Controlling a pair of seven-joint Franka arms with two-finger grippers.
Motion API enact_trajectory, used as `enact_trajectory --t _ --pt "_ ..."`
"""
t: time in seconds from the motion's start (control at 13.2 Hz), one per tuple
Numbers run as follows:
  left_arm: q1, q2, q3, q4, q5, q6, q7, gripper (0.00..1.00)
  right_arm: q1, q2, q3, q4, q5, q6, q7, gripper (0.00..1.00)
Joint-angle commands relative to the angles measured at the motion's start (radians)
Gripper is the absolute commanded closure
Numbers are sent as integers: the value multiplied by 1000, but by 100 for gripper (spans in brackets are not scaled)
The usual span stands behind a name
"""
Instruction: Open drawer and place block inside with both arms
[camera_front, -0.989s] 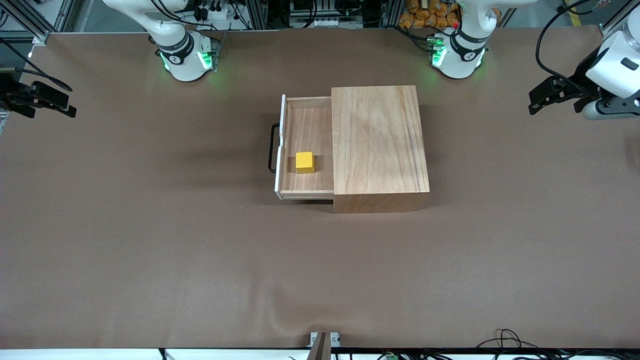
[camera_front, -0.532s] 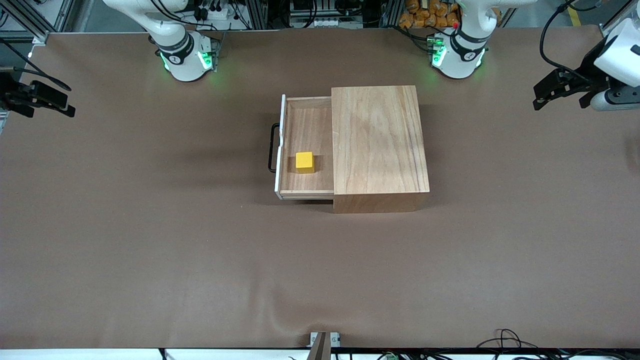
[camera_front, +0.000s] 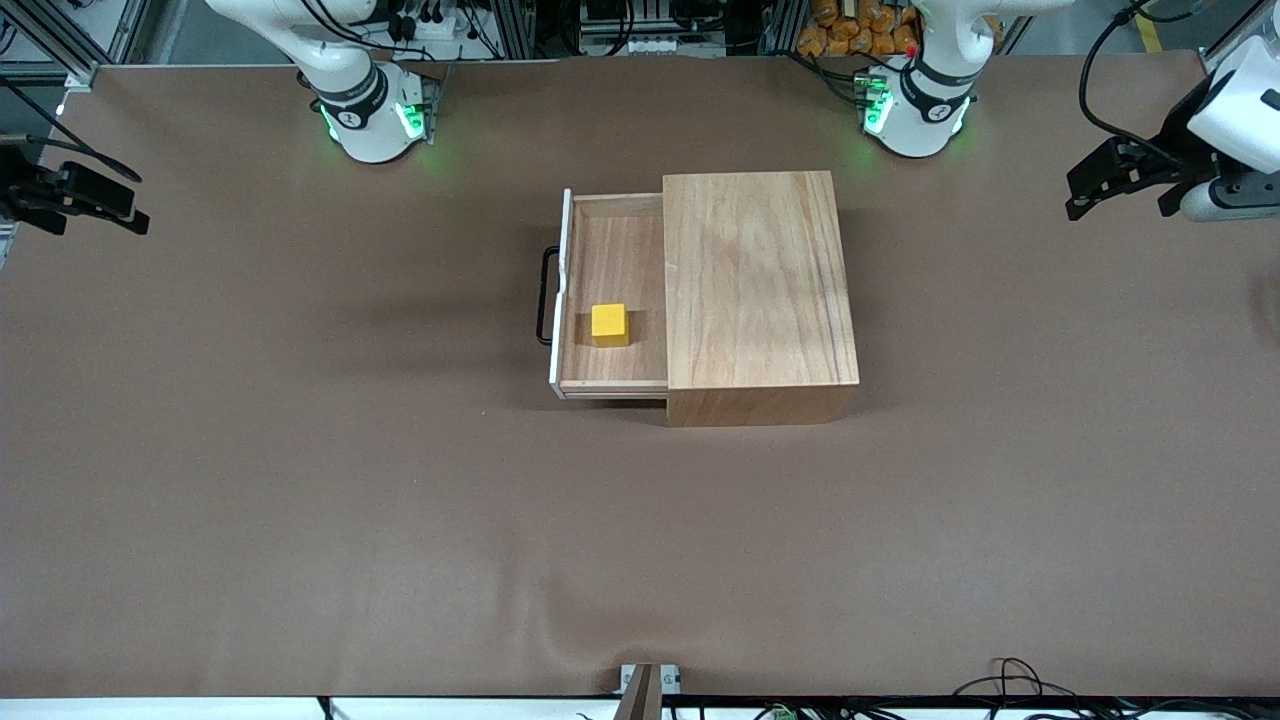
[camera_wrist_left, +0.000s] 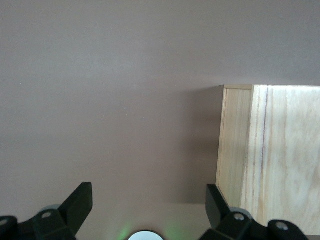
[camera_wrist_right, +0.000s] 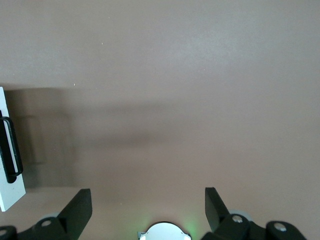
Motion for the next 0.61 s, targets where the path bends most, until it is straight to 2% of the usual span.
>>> enact_trajectory --t 0.0,0.23,0.53 --pt "6 -6 -7 2 2 5 18 0 -19 -14 15 -14 -19 2 -8 0" --pt "6 -3 -7 6 4 4 29 0 -19 -13 15 -14 -19 2 -8 0" --pt "-2 12 -7 59 14 -5 23 0 -19 -13 15 -14 -19 2 -8 0"
